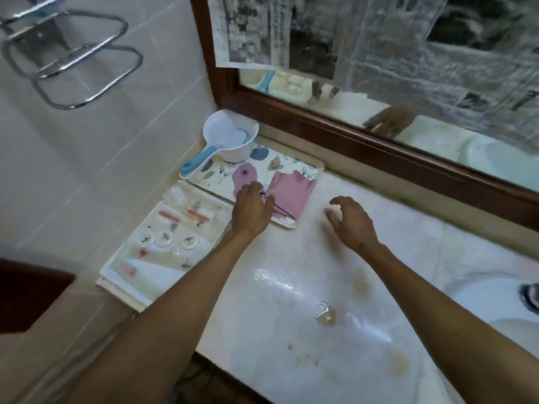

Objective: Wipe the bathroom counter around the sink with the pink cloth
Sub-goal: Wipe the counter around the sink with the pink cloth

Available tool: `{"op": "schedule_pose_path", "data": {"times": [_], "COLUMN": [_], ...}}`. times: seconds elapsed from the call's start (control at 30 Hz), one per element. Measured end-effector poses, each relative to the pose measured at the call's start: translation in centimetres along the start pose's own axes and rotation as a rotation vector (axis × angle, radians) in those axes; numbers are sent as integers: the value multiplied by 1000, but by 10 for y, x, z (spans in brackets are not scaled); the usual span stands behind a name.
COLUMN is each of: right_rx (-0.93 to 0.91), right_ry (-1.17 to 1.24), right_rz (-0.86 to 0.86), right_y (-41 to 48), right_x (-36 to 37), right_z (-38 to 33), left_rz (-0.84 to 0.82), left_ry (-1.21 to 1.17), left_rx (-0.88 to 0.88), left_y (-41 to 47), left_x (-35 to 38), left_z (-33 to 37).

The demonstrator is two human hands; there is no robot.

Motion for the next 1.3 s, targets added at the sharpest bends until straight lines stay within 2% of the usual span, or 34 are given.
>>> {"op": "schedule_pose_path", "data": {"times": [0.17,0.3,0.37,0.47,0.57,0.7,0.9,0.97,1.07,1.13,1.23,1.3], "right_rx": [73,72,80,91,100,101,215,277,354,405,469,503], "right_ry": [-26,-25,-50,-103,-100,-52,2,0,-7,-8,-4,-19], "right_rz": [-35,-38,-35,12,42,-30,-95,-77,-39,-9,34,57], "right_y": [26,40,42,43,43,42,16,4,-16,-32,-55,-69], "right_x": [11,30,36,38,38,38,-2,-23,-46,-59,-71,-74], "right_z": [52,64,65,63,60,67,94,110,136,155,181,198], "left_rz": [-42,-63,-73,-89,-105,-55,-84,-171,-298,-409,-594,-640], "left_ry": [145,285,276,126,7,-180,-369,-441,-316,-329,-418,-418], "left_rx": [-165,-292,-320,-334,-301,-244,1,91,307,402,372,330], "left_y": [44,54,57,66,74,72,69,67,52,38,23,26], "left_x": [43,62,69,79,81,62,24,30,49,73,117,146], "left_z": [2,-8,-9,-10,-10,1,68,100,152,180,205,208]}}
Point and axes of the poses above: each hand's wrist, its own y-axis towards the middle knuckle, its own x-axis out of the palm, z = x × y, the point moved 10 cm from there along y, towards the middle knuckle, and after that the axes turned 2 degrees about y, right-handed, at the moved point
